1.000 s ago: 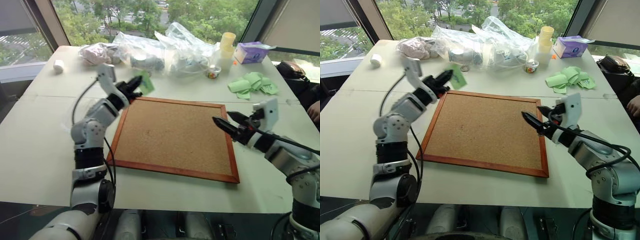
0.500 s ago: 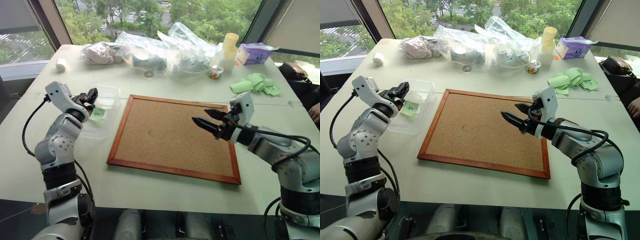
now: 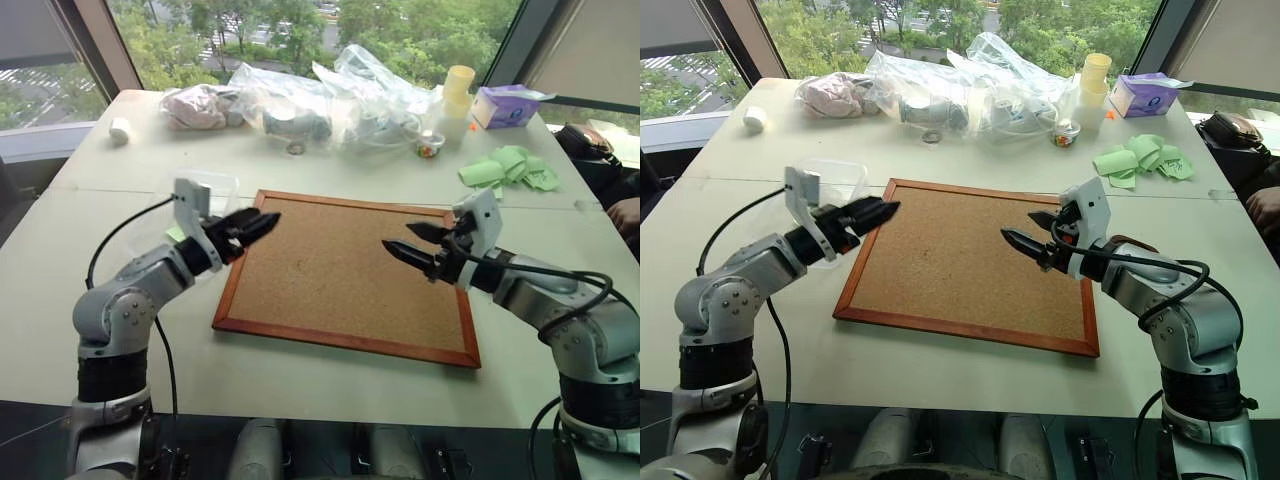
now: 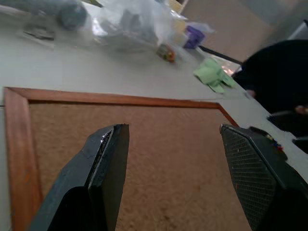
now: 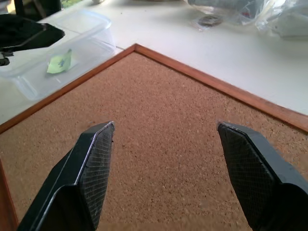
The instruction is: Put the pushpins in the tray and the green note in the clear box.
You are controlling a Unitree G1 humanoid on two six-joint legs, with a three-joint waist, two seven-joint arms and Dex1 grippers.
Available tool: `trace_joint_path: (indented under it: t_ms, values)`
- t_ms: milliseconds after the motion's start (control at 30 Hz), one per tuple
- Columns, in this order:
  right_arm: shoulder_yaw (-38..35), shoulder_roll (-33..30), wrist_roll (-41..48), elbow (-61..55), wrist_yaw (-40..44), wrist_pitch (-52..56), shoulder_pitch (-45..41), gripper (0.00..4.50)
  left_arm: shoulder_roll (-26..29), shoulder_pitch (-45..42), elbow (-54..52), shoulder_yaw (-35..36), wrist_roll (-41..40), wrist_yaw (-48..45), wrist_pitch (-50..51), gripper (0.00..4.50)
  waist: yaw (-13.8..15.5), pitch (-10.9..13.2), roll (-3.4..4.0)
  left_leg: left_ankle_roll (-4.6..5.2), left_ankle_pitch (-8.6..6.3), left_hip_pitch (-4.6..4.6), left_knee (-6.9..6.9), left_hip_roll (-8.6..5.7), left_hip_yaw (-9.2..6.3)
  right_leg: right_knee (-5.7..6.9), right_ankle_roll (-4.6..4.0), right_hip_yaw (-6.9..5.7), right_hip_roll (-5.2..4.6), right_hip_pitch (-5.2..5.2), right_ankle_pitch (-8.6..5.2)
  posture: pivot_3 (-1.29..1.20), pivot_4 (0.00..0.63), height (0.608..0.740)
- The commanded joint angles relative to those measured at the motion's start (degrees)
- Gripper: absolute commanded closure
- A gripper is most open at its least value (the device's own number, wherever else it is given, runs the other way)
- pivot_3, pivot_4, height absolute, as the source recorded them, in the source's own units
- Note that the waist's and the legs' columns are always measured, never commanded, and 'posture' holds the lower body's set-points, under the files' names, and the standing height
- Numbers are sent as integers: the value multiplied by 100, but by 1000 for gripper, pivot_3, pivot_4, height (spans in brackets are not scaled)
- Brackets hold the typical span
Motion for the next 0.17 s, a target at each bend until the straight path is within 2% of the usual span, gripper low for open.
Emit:
trace_joint_path:
  t_ms: [33,167]
  values:
    - [-90,-397,4,-340,309,-24,255,995,424,116,-407,-475,249,-630,-187,1156,7,0,1,0,0,0,0,0,0,0,0,0,1,0,0,0,150,740]
    - [-88,-770,-31,-436,629,-126,663,995,690,213,-359,-906,609,-1059,-516,1156,23,-1,2,0,0,1,-2,0,0,-4,-1,1,-1,1,-1,0,150,740]
